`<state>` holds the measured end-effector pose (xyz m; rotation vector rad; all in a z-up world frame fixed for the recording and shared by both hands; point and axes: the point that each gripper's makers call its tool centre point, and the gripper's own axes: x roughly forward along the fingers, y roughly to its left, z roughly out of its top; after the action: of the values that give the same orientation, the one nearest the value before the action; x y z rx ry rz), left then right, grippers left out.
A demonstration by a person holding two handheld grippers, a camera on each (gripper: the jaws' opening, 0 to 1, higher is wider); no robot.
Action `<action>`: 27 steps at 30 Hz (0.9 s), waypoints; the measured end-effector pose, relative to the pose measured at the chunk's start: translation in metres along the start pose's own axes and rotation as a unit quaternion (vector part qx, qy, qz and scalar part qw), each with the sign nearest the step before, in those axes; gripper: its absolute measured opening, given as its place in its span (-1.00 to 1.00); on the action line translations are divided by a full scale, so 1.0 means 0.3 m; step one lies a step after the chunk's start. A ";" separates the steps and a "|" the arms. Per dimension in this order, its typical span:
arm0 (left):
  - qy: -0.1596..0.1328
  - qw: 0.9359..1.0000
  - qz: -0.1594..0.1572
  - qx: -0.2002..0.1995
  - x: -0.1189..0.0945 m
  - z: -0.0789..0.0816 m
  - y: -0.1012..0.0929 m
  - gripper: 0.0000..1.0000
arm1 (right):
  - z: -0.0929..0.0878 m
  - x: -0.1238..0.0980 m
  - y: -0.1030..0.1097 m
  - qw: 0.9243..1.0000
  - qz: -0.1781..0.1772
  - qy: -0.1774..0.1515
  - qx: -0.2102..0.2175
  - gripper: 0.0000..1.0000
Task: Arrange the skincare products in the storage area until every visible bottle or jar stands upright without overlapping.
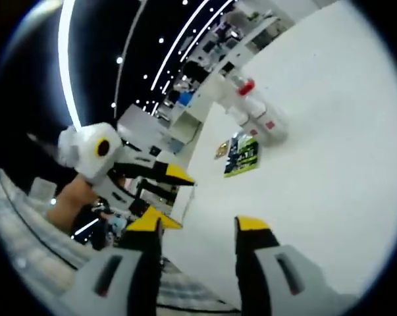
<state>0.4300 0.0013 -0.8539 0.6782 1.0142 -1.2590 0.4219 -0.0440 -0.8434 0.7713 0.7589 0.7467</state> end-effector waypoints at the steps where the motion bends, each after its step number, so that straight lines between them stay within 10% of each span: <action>1: 0.003 1.000 0.000 0.013 0.009 0.018 -0.015 -0.20 | -0.003 -0.003 -0.006 1.000 0.000 0.000 0.007 -0.19; 17: 0.035 0.987 0.009 0.154 0.039 0.145 -0.171 -0.20 | -0.045 -0.033 -0.010 0.999 0.016 0.024 0.043 -0.66; 27: 0.023 0.991 0.020 0.132 0.041 0.123 -0.194 -0.20 | -0.071 -0.036 0.051 0.997 0.061 0.046 0.030 -0.99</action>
<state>0.3822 -0.0487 -0.8427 0.9307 0.8752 -1.3595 0.3946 -0.0380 -0.8381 0.8470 0.8249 0.8769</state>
